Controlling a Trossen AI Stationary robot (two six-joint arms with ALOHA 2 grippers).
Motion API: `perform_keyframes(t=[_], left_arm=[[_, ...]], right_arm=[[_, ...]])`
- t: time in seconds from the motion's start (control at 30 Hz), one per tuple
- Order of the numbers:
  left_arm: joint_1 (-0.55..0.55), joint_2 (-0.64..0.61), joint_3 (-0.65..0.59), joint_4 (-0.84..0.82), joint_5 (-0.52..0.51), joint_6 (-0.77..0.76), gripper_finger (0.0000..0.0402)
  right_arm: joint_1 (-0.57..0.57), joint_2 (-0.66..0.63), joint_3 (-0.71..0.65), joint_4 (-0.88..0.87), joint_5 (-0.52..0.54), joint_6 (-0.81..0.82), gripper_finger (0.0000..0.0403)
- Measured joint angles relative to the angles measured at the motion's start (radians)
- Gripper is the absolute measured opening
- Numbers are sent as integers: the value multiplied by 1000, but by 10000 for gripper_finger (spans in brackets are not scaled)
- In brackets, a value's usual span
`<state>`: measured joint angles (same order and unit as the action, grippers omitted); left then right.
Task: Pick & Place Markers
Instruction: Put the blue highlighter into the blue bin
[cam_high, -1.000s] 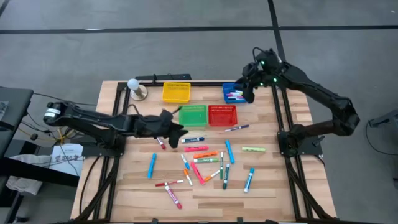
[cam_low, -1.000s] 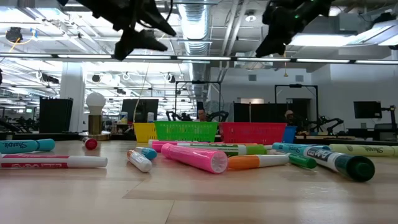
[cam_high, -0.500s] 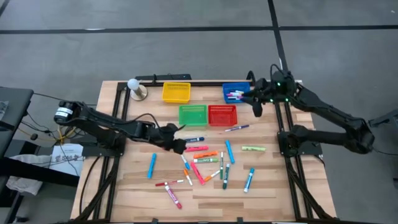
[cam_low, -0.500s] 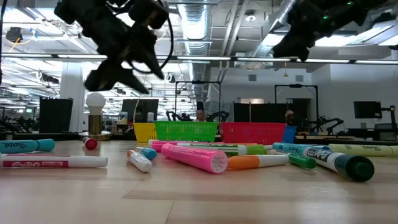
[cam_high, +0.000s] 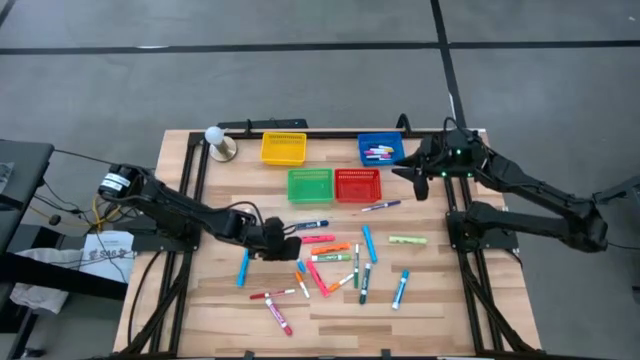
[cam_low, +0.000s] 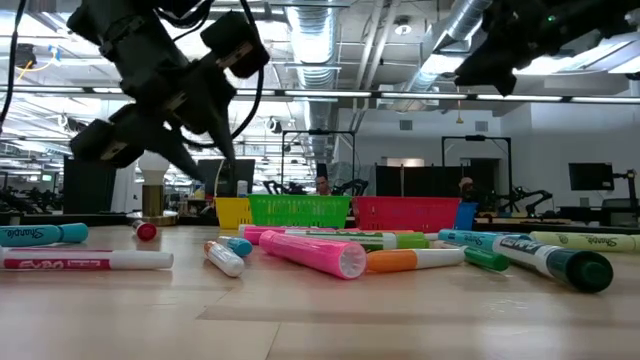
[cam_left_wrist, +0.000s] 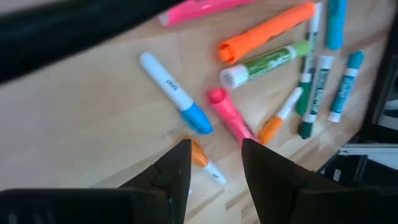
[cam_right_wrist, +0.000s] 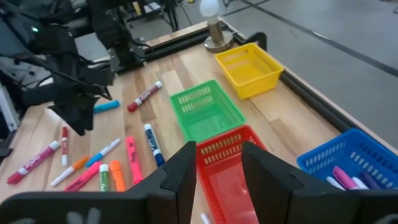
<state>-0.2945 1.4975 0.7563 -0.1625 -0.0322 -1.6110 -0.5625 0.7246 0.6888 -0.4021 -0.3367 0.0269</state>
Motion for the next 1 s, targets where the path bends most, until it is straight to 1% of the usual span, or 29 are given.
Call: perform_keyframes(t=[0.2, 0.3, 0.53, 0.7, 1.0], left_arm=[[-5, 45, 0, 18, -7, -29, 145], [9, 69, 0, 31, -27, -47, 144], [45, 129, 0, 67, -30, -53, 145], [69, 158, 0, 74, 1, -79, 145], [107, 177, -2, 78, 9, -107, 137]], right_arm=[[41, 0, 0, 0, 24, 0, 117], [56, 0, 0, 0, 29, 1, 117], [64, 1, 0, 0, 29, 1, 117], [65, 1, 0, 0, 29, 2, 117], [65, 1, 0, 36, 29, -1, 117]])
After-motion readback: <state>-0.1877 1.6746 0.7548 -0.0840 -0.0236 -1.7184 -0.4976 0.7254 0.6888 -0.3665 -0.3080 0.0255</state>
